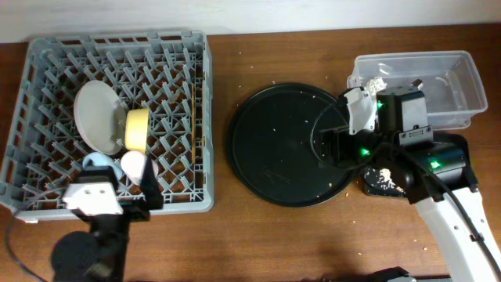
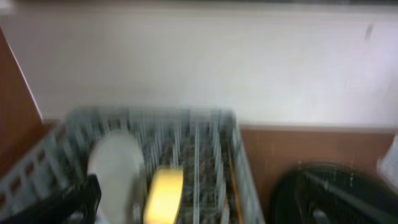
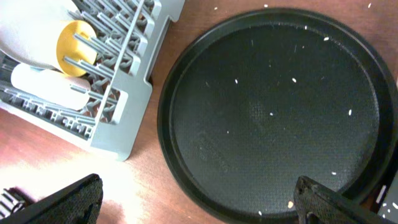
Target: Sort waste into correct bins and load items into the dishwasher rack
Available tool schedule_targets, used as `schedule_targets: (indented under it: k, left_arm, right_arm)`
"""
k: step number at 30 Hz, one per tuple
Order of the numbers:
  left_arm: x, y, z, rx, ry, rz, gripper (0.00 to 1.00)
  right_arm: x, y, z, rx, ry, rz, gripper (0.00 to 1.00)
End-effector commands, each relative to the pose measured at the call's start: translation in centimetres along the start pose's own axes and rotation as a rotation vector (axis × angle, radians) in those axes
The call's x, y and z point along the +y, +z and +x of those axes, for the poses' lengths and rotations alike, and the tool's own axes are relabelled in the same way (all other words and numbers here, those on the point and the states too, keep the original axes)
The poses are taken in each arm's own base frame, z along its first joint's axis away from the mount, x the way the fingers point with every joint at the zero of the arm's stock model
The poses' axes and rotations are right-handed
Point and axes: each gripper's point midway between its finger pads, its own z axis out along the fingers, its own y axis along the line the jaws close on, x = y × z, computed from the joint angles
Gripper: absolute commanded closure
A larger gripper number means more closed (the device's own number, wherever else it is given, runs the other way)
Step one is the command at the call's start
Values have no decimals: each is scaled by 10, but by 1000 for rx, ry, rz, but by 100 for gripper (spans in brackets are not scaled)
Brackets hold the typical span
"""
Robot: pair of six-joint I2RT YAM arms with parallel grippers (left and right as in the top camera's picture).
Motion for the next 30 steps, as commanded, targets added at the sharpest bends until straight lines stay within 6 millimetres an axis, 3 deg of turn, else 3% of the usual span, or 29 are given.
schedule_targets:
  k: [1,2,4,9,12,24,25,26,27,29,30]
  left_arm:
    - [-5,3,55,-66,16,48,1]
    - [1,8,79,-77,14,28,1]
    - [5,16,107,-77,12,12,1]
    - [1,35,164,-79,14,47,1]
    - [1,35,172,-47,15,44,1]
    - [1,35,173,-46,15,44,1]
    - [1,35,173,-46,15,44,1]
    - [1,35,173,-46,15,44,1]
    - [1,35,173,-46,15,44,1]
    - [1,35,173,-46,15,45,1]
    - [1,35,173,-46,15,44,1]
  right_arm:
    - [3,-4,-3,-14,-17,-3,1]
    - [3,-3,-3,-14,-17,-3,1]
    - [3,-3,-3,-14,-17,-3,1]
    - [3,-3,-3,-14,-17,-3,2]
    - [3,-3,-3,-14,-17,-3,1]
    - [3,-3,-3,-14,-17,-3,2]
    - [-1,-4,0,-3,-12,21,2]
    - [-23,-6,6,17,-8,149,2]
    - [-34,-22,-2,-53,-57,239,2]
    - [-17,-69,-23,-286,-419,285,2]
    - [-22,-88,-13,-341,-485,338,1]
